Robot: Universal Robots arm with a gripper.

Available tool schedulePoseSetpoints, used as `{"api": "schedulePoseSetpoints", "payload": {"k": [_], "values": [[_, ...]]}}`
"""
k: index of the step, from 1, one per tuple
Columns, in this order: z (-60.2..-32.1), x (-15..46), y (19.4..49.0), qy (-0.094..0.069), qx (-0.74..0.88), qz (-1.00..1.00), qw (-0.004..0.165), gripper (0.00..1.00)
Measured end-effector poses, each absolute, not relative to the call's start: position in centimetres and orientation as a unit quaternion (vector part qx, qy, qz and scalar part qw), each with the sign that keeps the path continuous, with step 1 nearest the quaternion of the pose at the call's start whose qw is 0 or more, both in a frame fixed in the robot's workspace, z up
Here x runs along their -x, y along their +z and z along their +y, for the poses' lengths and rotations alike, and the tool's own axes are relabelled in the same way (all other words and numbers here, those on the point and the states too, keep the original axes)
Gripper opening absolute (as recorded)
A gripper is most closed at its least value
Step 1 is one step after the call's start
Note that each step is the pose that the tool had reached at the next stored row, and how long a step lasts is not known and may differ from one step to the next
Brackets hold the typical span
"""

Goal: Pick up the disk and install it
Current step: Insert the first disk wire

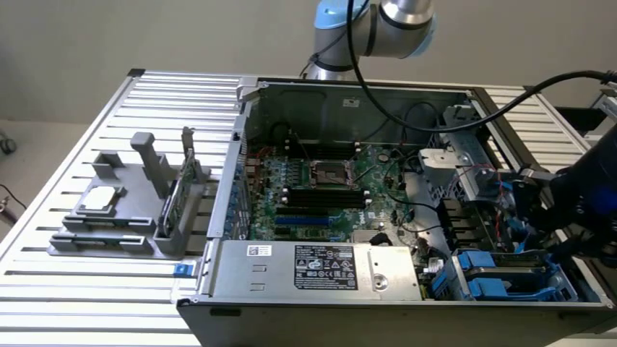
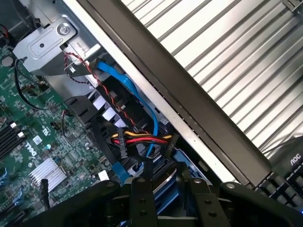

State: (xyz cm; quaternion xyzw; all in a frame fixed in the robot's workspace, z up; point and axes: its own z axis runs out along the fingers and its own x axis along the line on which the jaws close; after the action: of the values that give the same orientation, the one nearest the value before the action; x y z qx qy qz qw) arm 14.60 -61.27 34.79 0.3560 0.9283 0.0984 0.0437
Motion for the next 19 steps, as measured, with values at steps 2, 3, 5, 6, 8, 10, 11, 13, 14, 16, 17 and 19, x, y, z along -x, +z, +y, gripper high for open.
{"api": "schedulePoseSetpoints", "payload": {"k": [2,3,5,6,8,10,11,13,14,16,17,19], "values": [[-61.28,-14.59,34.78,0.101,-0.358,0.928,0.038,0.34],[-61.28,-14.58,34.77,0.102,-0.359,0.927,0.036,0.34],[-61.31,-14.59,34.78,0.104,-0.361,0.926,0.034,0.34],[-61.32,-14.60,34.78,0.105,-0.361,0.926,0.034,0.34],[-61.37,-14.64,34.77,0.105,-0.363,0.925,0.033,0.34],[-61.46,-14.72,34.75,0.105,-0.364,0.925,0.033,0.34],[-61.53,-14.77,34.73,0.105,-0.365,0.925,0.032,0.34],[-61.67,-14.84,34.67,0.105,-0.366,0.924,0.032,0.34],[-61.73,-14.85,34.63,0.104,-0.367,0.924,0.032,0.34],[-61.82,-14.88,34.51,0.104,-0.369,0.923,0.032,0.34],[-61.85,-14.89,34.44,0.104,-0.370,0.923,0.032,0.34],[-61.87,-14.90,34.32,0.105,-0.373,0.921,0.032,0.34]]}}
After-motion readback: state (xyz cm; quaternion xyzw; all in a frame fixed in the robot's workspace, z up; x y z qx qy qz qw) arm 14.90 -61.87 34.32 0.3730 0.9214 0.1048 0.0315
